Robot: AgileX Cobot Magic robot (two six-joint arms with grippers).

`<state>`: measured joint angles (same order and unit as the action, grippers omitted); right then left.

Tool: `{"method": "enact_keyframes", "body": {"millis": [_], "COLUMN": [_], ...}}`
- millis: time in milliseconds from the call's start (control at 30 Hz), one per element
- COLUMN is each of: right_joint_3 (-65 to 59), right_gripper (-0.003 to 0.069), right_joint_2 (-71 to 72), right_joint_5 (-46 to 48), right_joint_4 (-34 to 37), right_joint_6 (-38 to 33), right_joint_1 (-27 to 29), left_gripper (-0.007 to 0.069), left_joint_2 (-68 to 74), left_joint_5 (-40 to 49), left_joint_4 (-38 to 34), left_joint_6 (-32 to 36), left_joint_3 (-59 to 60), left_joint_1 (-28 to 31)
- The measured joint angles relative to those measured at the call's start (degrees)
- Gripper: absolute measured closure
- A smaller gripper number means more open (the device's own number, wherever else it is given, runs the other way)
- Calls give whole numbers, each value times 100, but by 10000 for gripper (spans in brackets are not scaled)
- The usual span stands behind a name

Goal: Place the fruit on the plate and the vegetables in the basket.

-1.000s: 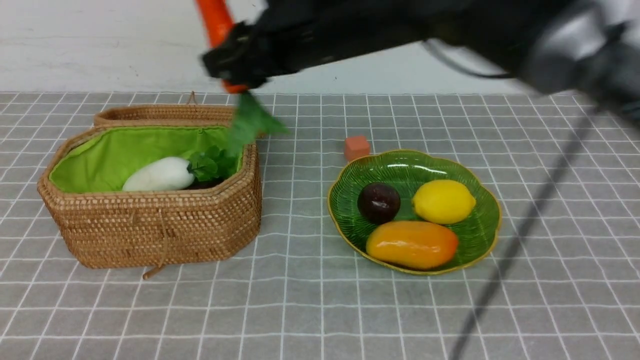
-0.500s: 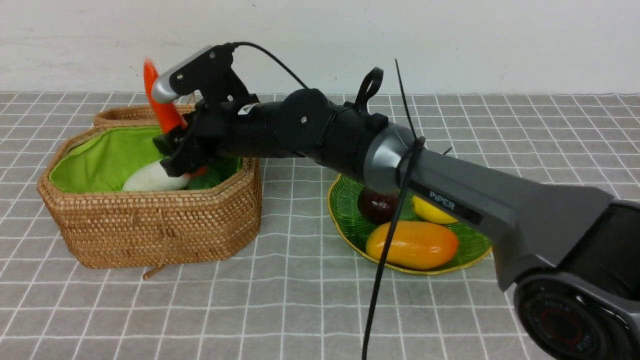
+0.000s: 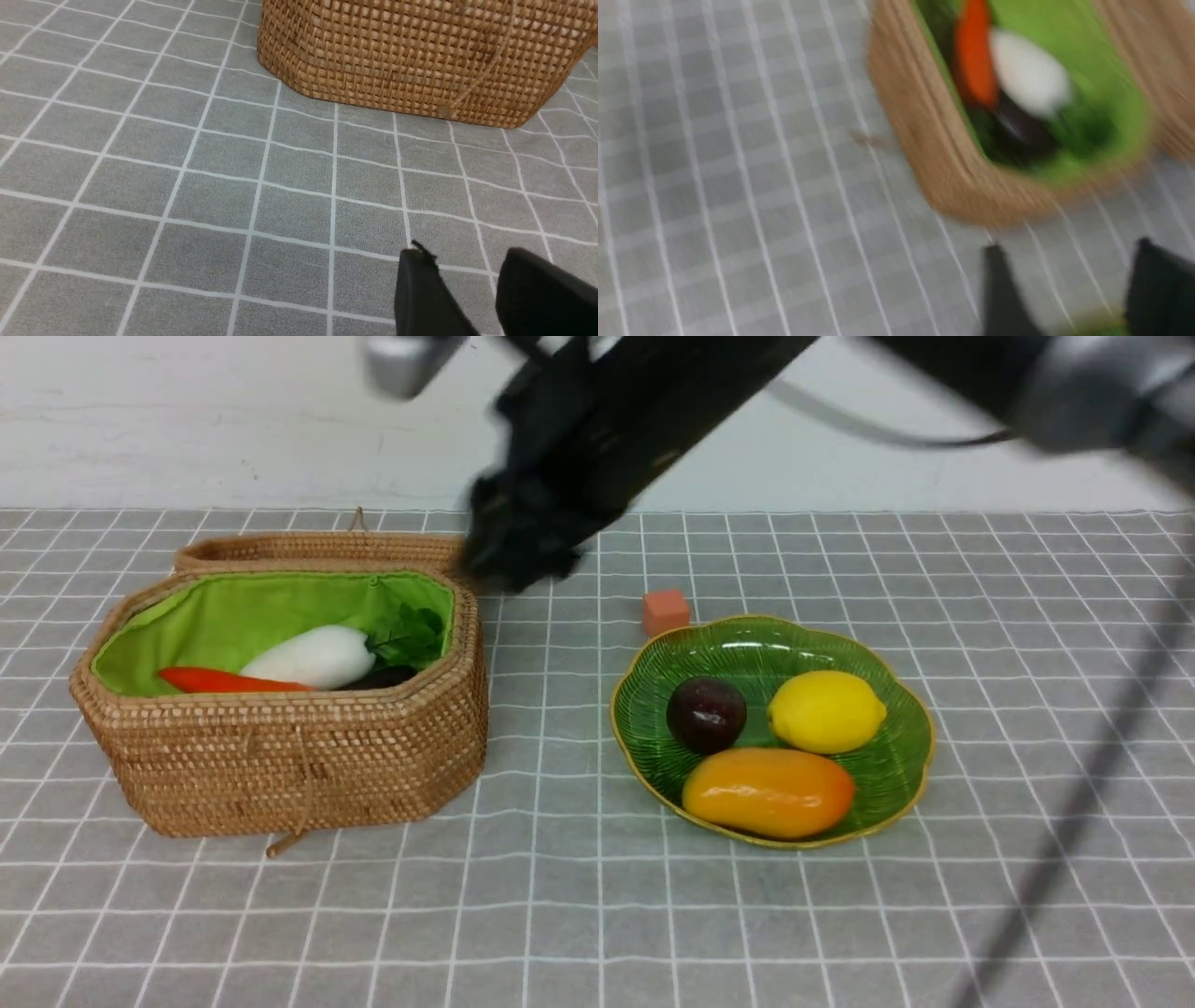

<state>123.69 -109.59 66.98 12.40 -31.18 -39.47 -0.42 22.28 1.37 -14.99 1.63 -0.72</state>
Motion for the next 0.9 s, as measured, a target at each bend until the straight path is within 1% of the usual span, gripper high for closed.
{"method": "enact_keyframes", "body": {"millis": [33, 67, 133, 233, 400, 467, 500, 667, 700, 767, 900], "right_joint_3": [0, -66, -343, -819, -2284, -3072, -3730, -5476, -5533, -6175, -6623], "right_gripper": [520, 614, 668, 676, 676, 676, 676, 676, 676, 674, 673], "right_joint_2": [270, 479, 829, 1262, 2312, 2773, 3132, 4184, 4274, 4820, 5392], "right_joint_5": [321, 418, 470, 479, 485, 474, 382, -29, -53, -140, -44], "right_joint_4": [-599, -1044, -1474, -1642, -1655, -1620, -1530, -1051, -1035, -833, -631], "right_joint_6": [384, 700, 1095, 1393, 1894, 2080, 2197, 2281, 2281, 2314, 2329], "right_joint_1": [0, 6, 10, 27, 57, 57, 57, 57, 57, 57, 57], "left_gripper": [386, 386, 386, 386, 386, 386, 386, 386, 386, 386, 386], "left_joint_2": [0, 0, 0, 0, 0, 0, 0, 0, 0, 0, 0], "left_joint_5": [0, 0, 0, 0, 0, 0, 0, 0, 0, 0, 0], "left_joint_4": [0, 0, 0, 0, 6, 6, 6, 21, 21, 21, 21], "left_joint_6": [0, 0, 0, 0, 0, 0, 0, 0, 0, 0, 0], "left_joint_3": [0, 0, 0, 0, 0, 0, 0, 0, 0, 0, 0], "left_joint_1": [0, 0, 0, 0, 0, 0, 0, 0, 0, 0, 0]}}
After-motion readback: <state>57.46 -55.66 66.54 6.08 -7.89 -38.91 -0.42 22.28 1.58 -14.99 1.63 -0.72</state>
